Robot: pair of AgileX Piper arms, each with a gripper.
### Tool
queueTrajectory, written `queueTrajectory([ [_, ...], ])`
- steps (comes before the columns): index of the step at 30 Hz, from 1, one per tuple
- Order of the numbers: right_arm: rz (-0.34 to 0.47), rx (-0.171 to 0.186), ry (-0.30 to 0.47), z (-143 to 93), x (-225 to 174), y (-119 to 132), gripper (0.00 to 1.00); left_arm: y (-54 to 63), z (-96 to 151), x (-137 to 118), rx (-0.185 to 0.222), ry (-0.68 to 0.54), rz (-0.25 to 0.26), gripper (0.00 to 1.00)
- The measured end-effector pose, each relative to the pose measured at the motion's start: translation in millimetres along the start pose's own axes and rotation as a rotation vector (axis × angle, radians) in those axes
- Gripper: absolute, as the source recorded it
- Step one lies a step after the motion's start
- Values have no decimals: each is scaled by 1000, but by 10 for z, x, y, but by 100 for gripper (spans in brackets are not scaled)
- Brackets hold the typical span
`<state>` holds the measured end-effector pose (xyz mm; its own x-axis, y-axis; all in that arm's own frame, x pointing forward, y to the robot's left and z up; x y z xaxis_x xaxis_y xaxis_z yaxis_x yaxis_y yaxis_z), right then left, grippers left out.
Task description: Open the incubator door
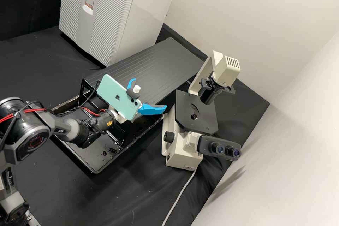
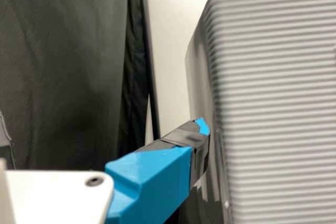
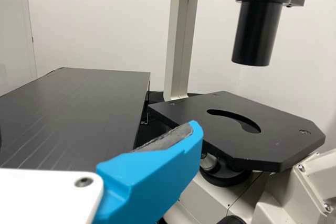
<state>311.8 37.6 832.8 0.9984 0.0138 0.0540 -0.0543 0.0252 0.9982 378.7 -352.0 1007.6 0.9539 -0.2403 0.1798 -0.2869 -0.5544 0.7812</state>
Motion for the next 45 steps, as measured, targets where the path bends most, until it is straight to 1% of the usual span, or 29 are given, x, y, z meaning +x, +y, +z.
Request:
queueTrajectory([
  [2, 0, 0, 0, 0, 0, 0, 100, 44, 22, 5, -13, -5, 8, 100],
  [6, 0, 0, 0, 0, 0, 0, 100, 101, 60, 15, -13, -13, 18, 100],
  [9, 0, 0, 0, 0, 0, 0, 100, 82, 95, 8, -20, -17, 11, 100],
  [10, 0, 0, 0, 0, 0, 0, 100, 60, 107, -2, -34, -16, 4, 100],
  [12, 0, 0, 0, 0, 0, 0, 100, -21, 151, -24, -62, -16, -16, 100],
  [13, 0, 0, 0, 0, 0, 0, 100, -48, 172, -27, -68, -18, -23, 100],
  [17, 0, 0, 0, 0, 0, 0, 100, -242, 361, -38, -116, -44, -73, 100],
  [22, 0, 0, 0, 0, 0, 0, 100, -466, 695, -11, -168, -110, -136, 100],
  [23, 0, 0, 0, 0, 0, 0, 100, -530, 774, -7, -181, -128, -153, 100],
  [24, 0, 0, 0, 0, 0, 0, 100, -548, 815, 1, -186, -138, -157, 100],
  [25, 0, 0, 0, 0, 0, 0, 100, -622, 904, 3, -199, -164, -175, 100],
  [28, 0, 0, 0, 0, 0, 0, 100, -729, 1032, 2, -215, -191, -205, 100],
  [31, 0, 0, 0, 0, 0, 0, 100, -793, 1129, 8, -221, -218, -226, 100],
  [39, 0, 0, 0, 0, 0, 0, 100, -801, 1157, 8, -214, -236, -232, 100],
  [43, 0, 0, 0, 0, 0, 0, 100, -747, 1108, 45, -192, -240, -219, 100],
  [44, 0, 0, 0, 0, 0, 0, 100, -706, 1064, 64, -178, -239, -208, 100],
  [45, 0, 0, 0, 0, 0, 0, 100, -690, 1053, 76, -173, -240, -203, 100],
])
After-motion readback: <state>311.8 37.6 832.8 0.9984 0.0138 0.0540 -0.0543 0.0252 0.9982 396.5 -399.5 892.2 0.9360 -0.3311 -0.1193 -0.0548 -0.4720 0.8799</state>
